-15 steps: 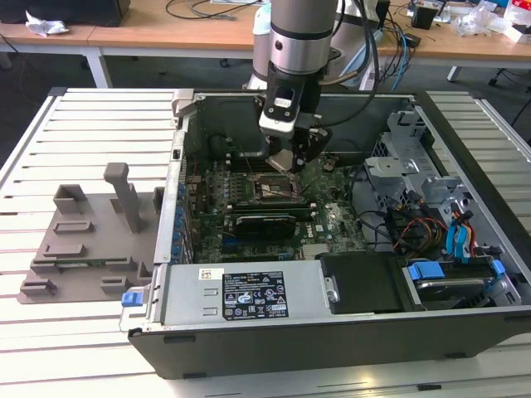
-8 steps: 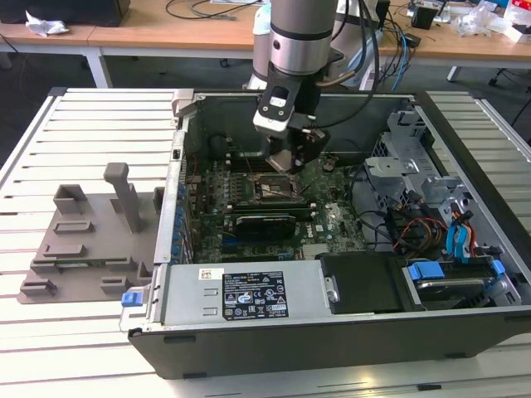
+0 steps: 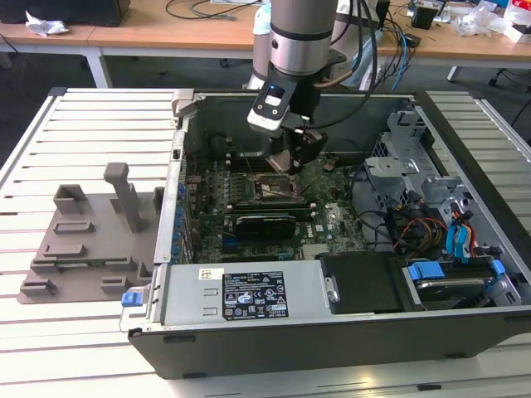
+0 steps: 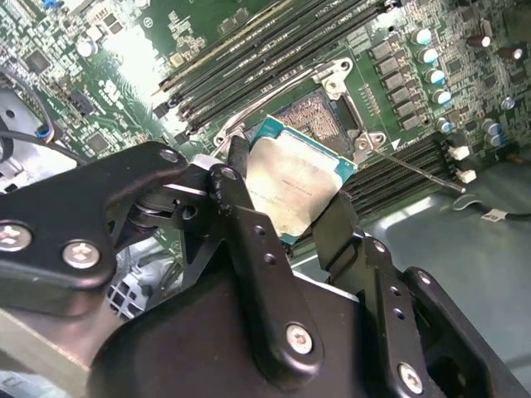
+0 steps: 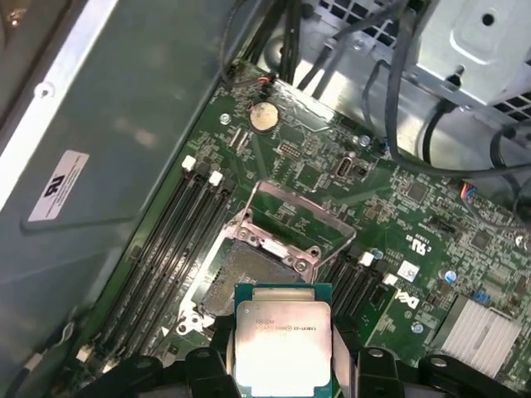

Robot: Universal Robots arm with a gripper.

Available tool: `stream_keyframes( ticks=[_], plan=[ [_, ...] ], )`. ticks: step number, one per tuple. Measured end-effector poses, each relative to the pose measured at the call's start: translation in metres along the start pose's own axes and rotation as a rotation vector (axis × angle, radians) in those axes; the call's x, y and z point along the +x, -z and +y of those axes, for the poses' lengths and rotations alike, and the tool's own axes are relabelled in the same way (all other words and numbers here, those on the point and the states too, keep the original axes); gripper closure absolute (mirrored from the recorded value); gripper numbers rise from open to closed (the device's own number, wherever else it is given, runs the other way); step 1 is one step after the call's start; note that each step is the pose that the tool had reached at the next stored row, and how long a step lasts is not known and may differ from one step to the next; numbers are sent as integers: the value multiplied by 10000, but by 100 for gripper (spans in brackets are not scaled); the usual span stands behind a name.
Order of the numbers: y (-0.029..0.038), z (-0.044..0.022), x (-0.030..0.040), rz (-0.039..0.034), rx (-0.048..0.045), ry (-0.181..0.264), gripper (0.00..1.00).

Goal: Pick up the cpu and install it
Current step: 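Place the cpu into insertion slot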

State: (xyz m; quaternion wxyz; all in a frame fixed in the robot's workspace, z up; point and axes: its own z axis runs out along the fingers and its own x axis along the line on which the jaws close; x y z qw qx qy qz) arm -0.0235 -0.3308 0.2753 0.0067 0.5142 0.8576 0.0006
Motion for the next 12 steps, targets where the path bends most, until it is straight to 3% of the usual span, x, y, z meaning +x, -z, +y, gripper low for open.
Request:
stream_keyframes(
  ticks=[10, 12],
  plan=[
    [-9, 0, 0, -13, 16, -1339, 45],
    [-14, 0, 0, -18, 23, -1957, 45]
  ],
)
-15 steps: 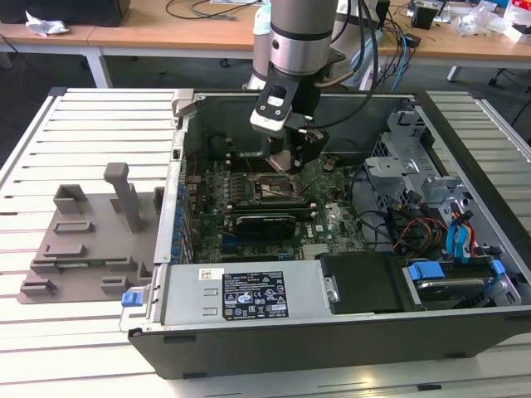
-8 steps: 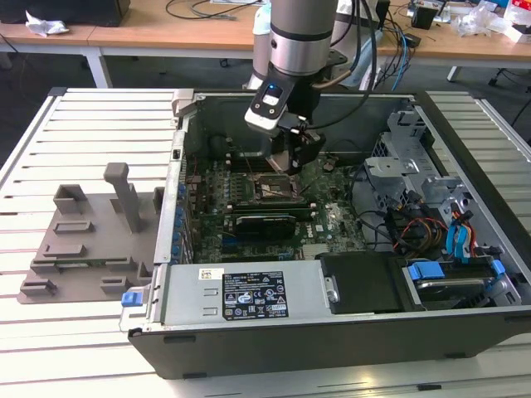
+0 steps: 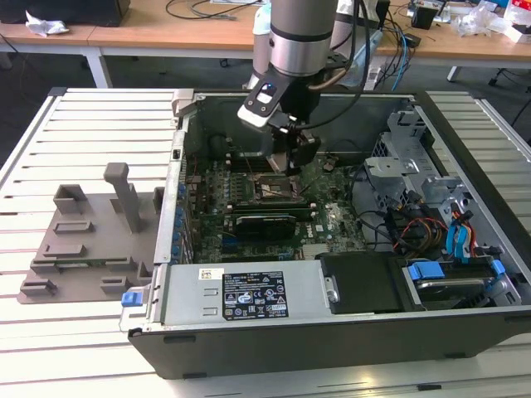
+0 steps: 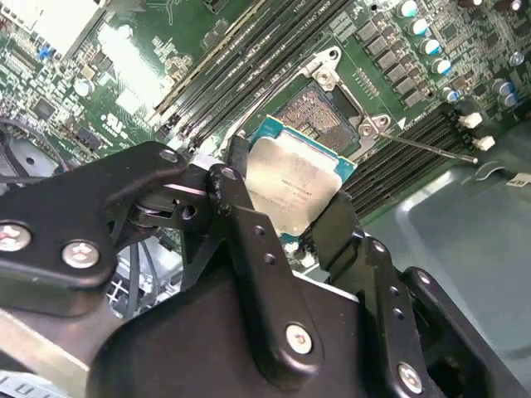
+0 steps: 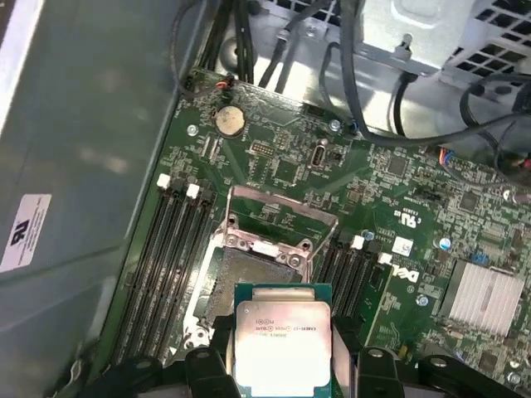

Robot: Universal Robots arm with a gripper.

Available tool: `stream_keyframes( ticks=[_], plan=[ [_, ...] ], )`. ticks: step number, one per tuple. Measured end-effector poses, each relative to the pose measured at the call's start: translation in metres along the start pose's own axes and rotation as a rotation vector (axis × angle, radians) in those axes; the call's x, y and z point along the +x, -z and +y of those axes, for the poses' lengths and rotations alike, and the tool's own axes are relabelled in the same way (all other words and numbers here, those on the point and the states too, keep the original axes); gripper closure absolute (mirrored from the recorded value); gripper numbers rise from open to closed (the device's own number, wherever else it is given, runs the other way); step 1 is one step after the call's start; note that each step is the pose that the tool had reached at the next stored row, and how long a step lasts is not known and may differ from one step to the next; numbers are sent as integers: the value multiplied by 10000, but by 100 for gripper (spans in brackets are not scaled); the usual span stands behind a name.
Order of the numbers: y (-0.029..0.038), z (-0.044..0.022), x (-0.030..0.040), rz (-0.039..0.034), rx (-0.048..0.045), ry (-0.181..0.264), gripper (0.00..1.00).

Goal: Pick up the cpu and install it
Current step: 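Place the cpu into insertion slot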

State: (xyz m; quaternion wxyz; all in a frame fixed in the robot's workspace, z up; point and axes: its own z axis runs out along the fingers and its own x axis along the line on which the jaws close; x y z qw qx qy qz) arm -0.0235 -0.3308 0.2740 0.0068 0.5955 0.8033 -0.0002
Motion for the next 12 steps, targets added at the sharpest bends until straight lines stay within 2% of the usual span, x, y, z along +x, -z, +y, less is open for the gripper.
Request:
stream_keyframes(
  ticks=[2, 8, 10, 12],
  plan=[
    [-5, 0, 0, -5, 5, -535, 45],
    [-16, 0, 0, -21, 21, -1655, 45],
    [-18, 0, 0, -29, 25, -1925, 45],
    [-18, 0, 0, -30, 26, -1976, 45]
  ],
)
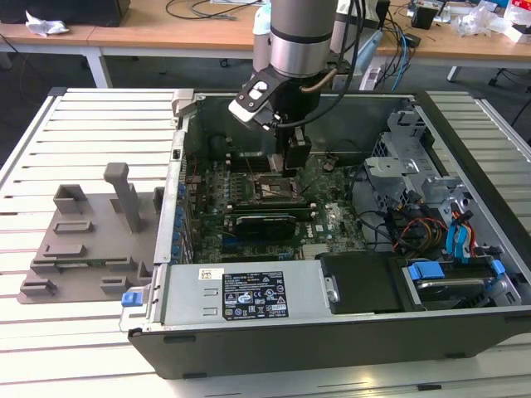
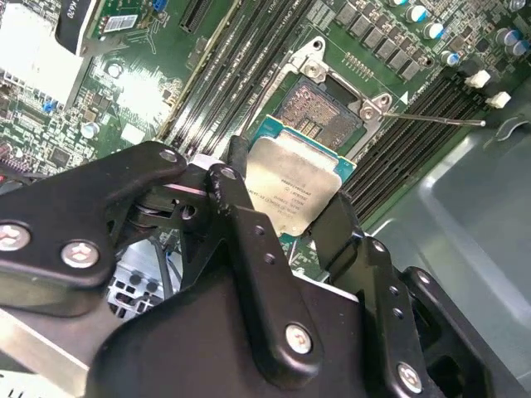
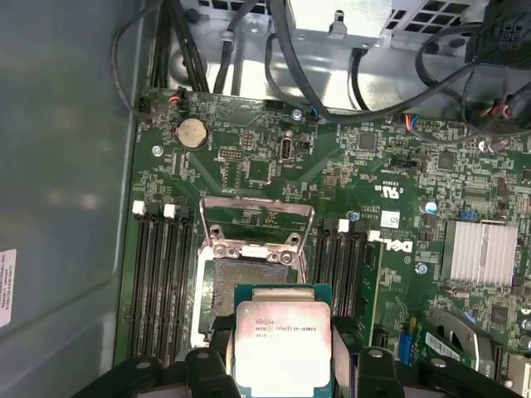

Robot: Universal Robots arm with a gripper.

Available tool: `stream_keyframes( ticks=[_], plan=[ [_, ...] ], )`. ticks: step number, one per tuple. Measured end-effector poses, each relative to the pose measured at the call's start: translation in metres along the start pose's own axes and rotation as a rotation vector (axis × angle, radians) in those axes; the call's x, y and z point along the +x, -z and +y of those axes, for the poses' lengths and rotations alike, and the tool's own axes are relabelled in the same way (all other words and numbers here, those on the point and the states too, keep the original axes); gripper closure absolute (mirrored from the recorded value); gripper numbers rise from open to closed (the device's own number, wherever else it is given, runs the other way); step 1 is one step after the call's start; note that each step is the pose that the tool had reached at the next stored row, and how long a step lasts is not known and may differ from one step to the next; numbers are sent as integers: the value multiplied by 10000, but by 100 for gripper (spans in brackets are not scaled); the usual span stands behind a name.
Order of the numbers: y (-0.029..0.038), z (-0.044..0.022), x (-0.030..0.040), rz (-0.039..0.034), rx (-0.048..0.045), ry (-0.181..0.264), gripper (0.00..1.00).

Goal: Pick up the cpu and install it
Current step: 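Place the cpu into insertion slot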

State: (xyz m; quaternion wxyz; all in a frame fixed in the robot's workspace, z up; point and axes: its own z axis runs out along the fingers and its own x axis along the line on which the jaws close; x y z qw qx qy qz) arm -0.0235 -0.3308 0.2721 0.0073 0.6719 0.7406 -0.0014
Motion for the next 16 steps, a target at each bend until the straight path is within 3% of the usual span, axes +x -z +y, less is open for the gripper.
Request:
stream_keyframes(
  ticks=[4, 6, 16],
  plan=[
    [-8, 0, 1, 5, -3, -4, 45],
    [-79, 1, 16, -5, 4, -322, 45],
    [-186, 0, 21, -4, 4, -330, 45]
  ],
)
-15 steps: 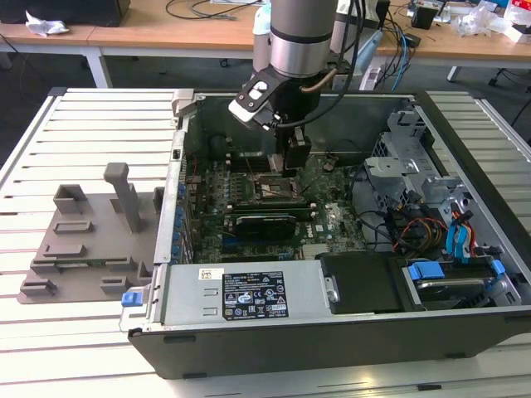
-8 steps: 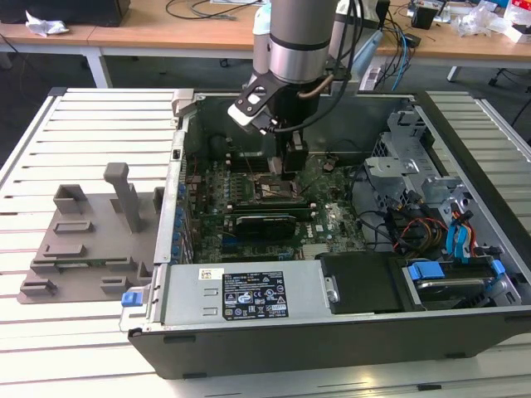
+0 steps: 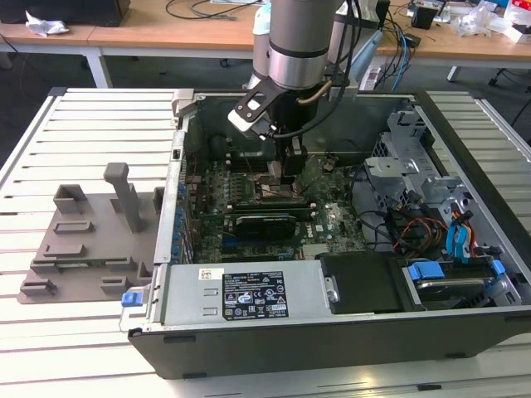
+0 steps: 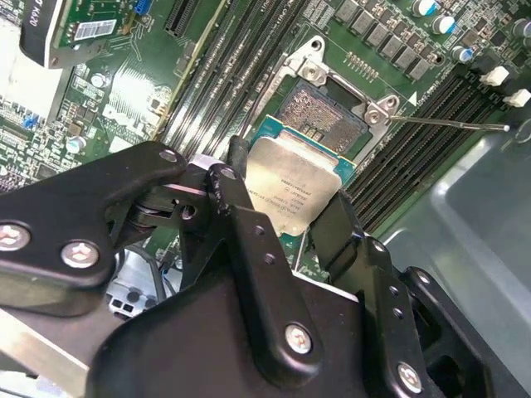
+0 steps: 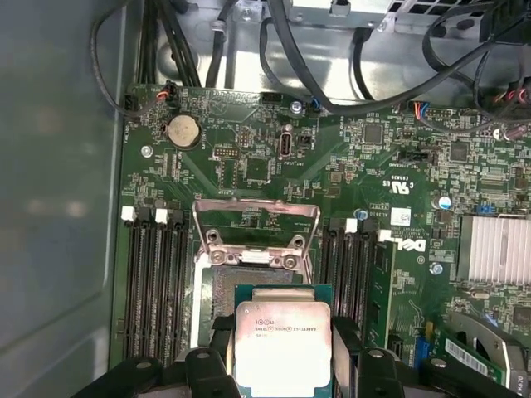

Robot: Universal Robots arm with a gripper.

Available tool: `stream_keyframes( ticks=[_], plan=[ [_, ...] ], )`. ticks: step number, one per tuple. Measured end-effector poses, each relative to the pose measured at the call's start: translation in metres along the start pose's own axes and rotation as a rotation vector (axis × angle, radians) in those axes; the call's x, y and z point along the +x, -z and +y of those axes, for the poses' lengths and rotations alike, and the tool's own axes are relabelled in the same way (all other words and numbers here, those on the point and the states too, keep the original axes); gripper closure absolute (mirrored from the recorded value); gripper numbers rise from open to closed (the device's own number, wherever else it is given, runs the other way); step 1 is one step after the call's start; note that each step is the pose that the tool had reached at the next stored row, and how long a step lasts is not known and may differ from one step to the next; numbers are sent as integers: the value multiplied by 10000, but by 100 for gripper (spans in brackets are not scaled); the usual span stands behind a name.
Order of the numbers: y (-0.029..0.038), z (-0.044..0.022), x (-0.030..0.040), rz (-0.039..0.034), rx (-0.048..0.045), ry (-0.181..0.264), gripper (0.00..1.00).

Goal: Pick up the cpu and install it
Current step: 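Place the cpu into insertion slot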

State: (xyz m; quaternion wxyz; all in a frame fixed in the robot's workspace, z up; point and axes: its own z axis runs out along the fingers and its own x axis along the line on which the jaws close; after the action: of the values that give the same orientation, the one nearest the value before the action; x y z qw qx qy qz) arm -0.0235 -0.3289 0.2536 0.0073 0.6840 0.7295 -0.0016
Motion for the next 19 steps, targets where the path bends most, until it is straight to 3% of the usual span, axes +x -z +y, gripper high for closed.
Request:
stream_keyframes(
  ticks=[6, 15, 16, 17, 19],
  plan=[
    [-88, -1, 1, 0, 0, 0, 45],
    [-159, -1, 2, 0, 0, 0, 45],
    [-181, -1, 2, 0, 0, 0, 45],
    [-276, -16, 83, -3, 4, -336, 45],
    [-318, -20, 86, -2, 5, -374, 45]
  ],
)
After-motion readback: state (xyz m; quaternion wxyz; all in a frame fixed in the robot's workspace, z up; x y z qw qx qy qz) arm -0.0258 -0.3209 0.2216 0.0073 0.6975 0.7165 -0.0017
